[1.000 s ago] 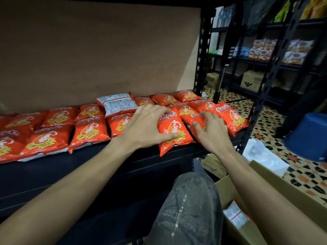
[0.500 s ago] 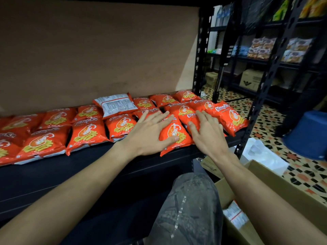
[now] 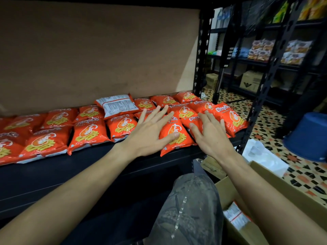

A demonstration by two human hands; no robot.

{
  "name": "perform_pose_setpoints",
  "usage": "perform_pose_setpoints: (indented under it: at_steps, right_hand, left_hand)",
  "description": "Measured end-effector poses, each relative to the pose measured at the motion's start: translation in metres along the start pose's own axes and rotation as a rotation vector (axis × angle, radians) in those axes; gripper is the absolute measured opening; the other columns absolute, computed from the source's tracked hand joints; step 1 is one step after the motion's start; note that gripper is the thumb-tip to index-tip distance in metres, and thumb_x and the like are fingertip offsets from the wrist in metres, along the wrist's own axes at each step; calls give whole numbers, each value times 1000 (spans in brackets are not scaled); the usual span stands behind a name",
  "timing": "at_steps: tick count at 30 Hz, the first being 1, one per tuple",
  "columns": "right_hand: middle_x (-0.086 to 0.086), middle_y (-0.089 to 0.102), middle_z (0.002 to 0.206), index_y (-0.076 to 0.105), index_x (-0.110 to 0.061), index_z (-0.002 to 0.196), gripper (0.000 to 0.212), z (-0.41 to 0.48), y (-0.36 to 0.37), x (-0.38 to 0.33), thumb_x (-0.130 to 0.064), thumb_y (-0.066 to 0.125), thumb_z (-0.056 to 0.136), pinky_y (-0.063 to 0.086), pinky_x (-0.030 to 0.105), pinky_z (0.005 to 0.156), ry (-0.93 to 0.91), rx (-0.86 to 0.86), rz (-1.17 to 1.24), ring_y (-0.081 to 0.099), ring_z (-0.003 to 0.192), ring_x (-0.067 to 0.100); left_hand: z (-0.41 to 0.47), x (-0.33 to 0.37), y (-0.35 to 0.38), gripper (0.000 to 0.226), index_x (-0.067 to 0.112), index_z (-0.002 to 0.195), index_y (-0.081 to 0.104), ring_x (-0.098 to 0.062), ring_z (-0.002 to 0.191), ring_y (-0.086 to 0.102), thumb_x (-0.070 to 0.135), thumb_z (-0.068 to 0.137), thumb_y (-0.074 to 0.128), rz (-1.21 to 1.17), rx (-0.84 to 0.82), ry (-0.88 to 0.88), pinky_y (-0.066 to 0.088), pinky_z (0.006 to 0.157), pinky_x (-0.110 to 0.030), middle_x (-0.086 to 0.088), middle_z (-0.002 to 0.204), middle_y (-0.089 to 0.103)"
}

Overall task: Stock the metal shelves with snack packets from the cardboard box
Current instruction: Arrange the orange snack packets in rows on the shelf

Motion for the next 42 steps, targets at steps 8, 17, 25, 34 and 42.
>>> perform_pose_setpoints:
  at_steps: [8, 17, 25, 34, 42]
  right_hand:
    - [13, 52, 143, 44, -6, 145, 51, 1, -4, -6, -28, 54, 100, 35, 47, 111, 10, 109, 48, 46, 131, 32]
    - [7, 48, 139, 45, -12, 141, 45, 4, 12, -10, -31, 53, 101, 35, 35, 109, 4, 165, 202, 43, 130, 23]
    - [7, 49, 142, 40, -11, 144, 53, 2, 12, -9, -41, 50, 101, 35, 45, 113, -25, 141, 158, 44, 132, 25]
    - [11, 43, 148, 43, -10, 143, 52, 4, 3, -10, -41, 49, 101, 31, 51, 115, -18, 117, 148, 36, 141, 26]
    - [8, 47, 137, 51, -14, 133, 44, 24, -10, -47, -41, 53, 99, 37, 45, 111, -59, 116, 169, 44, 129, 25]
  left_hand:
    - [-2, -11, -10, 75, 31, 153, 27, -8, 151, 0, 72, 91, 29, -24, 3, -45, -10, 121, -45, 9, 164, 7]
    - [-2, -15, -5, 74, 33, 153, 26, -9, 151, 3, 72, 91, 33, 13, -16, -42, -12, 121, -47, 8, 165, 9]
    - [-1, -17, -5, 78, 32, 154, 24, -9, 151, 7, 74, 89, 30, 3, -19, -55, -9, 121, -47, 9, 164, 8]
    - [4, -34, -22, 64, 24, 148, 37, -14, 148, 22, 63, 97, 34, -38, 148, -110, -3, 121, -45, 1, 159, 29]
    - [12, -113, -63, 73, 16, 147, 36, -33, 142, 30, 58, 91, 54, 261, 13, -587, 13, 121, -44, -12, 153, 38]
Point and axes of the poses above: each hand's wrist, its own z-axis towards the middle knuckle, its own y-axis out of the palm, x = y × z, the point moved 1 cm from there along z, towards the middle knuckle
